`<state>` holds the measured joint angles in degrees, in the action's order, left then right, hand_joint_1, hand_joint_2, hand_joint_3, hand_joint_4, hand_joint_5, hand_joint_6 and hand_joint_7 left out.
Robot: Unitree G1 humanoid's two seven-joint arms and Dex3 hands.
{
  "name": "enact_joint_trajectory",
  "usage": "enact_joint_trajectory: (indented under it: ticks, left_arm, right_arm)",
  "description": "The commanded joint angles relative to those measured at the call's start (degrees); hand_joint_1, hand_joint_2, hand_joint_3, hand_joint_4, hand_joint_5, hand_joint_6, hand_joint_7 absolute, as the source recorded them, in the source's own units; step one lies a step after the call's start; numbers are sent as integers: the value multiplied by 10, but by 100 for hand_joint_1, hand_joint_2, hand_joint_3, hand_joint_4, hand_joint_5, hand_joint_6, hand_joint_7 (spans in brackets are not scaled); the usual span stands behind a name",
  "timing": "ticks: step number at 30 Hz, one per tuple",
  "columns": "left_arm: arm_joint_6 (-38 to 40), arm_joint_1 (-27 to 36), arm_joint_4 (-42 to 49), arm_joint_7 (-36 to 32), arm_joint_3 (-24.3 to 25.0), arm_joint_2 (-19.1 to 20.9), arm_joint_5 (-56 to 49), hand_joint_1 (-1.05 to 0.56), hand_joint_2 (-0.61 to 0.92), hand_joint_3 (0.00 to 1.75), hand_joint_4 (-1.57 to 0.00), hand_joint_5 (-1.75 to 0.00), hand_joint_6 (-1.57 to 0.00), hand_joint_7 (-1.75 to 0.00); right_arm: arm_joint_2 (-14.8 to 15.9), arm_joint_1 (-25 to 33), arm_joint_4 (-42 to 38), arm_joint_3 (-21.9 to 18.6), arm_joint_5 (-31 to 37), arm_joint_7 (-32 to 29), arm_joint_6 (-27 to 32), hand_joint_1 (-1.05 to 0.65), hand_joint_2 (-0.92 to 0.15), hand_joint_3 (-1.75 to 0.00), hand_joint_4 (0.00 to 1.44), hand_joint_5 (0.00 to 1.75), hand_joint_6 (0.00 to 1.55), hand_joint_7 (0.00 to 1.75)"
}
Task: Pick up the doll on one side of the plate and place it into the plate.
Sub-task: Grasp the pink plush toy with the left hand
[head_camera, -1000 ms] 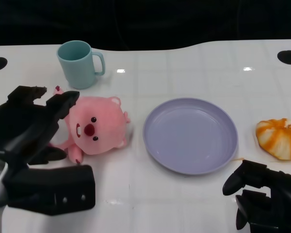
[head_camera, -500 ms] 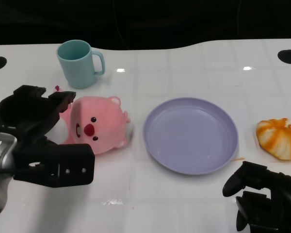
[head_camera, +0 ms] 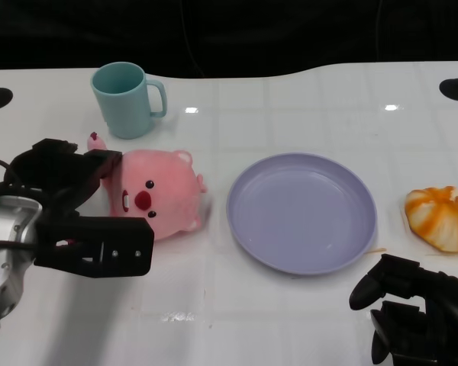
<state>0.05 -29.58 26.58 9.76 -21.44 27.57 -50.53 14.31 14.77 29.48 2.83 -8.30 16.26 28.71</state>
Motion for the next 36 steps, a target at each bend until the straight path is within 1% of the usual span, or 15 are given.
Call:
enact_joint_trajectory:
  ticks: [1, 7, 14, 20, 26, 27, 29, 32, 36]
  left_arm:
    - [-8, -28, 43, -21, -13, -4, 4, -39, 82, 1, -5, -19, -19, 0]
    - [-15, -60, 93, -36, -27, -20, 13, -39, 83, 0, -6, -16, -18, 0]
    - [-27, -106, 199, -73, -40, -45, 30, -56, 86, 1, -7, -14, -16, 0]
    - [-36, -141, 293, -93, -50, -67, 48, -50, 82, 0, -11, -14, -17, 0]
    - [-43, -161, 361, -108, -58, -84, 63, -53, 85, 1, -16, -12, -19, -1]
    - [-44, -163, 371, -108, -60, -87, 66, -44, 81, 0, -18, -11, -22, -2]
    - [-41, -168, 391, -100, -63, -93, 72, -38, 80, 1, -20, -11, -24, -2]
    - [-37, -172, 410, -92, -67, -102, 75, -37, 82, 1, -22, -10, -25, -2]
    - [-43, -168, 425, -103, -66, -107, 85, -35, 82, 1, -26, -9, -29, -2]
  right_arm:
    - [3, 3, 0, 0, 2, -2, -5, 0, -79, -98, 61, 175, 46, 150]
    - [1, 5, 2, 0, 1, -3, -3, 1, -79, -97, 60, 175, 46, 149]
    - [3, 9, 2, -1, 0, -1, -6, 1, -79, -97, 59, 175, 46, 149]
    - [5, 12, 5, -1, 1, -1, -8, 0, -79, -97, 59, 175, 46, 149]
    - [6, 15, 6, -1, 3, -1, -8, -1, -78, -97, 59, 175, 46, 148]
    - [6, 15, 7, -1, 3, -2, -7, -2, -77, -97, 59, 175, 46, 148]
    - [6, 17, 9, -1, 3, -2, -8, -2, -77, -97, 59, 175, 46, 148]
    - [6, 19, 9, -3, 3, -1, -11, -2, -77, -98, 59, 175, 47, 148]
    - [7, 20, 13, -3, 2, -2, -8, -3, -76, -98, 59, 175, 47, 148]
